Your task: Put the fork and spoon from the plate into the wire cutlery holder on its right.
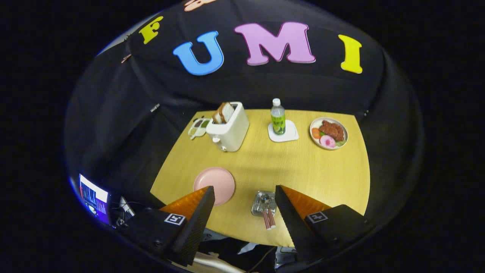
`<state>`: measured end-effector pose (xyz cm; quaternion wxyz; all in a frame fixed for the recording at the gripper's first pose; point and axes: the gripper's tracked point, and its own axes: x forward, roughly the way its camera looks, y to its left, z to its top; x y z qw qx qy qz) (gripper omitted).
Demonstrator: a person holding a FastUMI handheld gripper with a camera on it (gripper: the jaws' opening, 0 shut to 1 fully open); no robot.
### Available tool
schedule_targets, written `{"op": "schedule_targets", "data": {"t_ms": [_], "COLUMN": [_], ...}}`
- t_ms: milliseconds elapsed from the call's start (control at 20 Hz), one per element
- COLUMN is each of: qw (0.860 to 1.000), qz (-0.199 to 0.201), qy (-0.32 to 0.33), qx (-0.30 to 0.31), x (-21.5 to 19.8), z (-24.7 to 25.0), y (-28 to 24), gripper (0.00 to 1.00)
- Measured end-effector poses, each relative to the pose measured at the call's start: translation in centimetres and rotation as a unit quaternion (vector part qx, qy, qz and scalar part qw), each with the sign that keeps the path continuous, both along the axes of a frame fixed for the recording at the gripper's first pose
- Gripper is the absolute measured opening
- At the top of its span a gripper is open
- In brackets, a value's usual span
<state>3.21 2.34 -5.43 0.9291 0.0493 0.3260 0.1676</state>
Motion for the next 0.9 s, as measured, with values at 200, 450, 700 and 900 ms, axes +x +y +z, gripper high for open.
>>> {"op": "schedule_targets", "data": {"t_ms": [200, 450, 700, 900], "qw": [0.991, 0.961, 0.919, 0.902], "qz": [-0.041, -0.112, -0.177, -0.196], "qy": [-0.122, -0.252, -0.350, -0.385], "qx": [0.020, 0.035, 0.021, 0.006], "x": [-1.2, -1.4, -2.5, -3.3], "z": [4.8, 9.8, 13.8, 14.1], "y": [1.5, 2.3, 0.8, 0.8], "gripper": [0.99, 0.99, 0.99, 0.99]}}
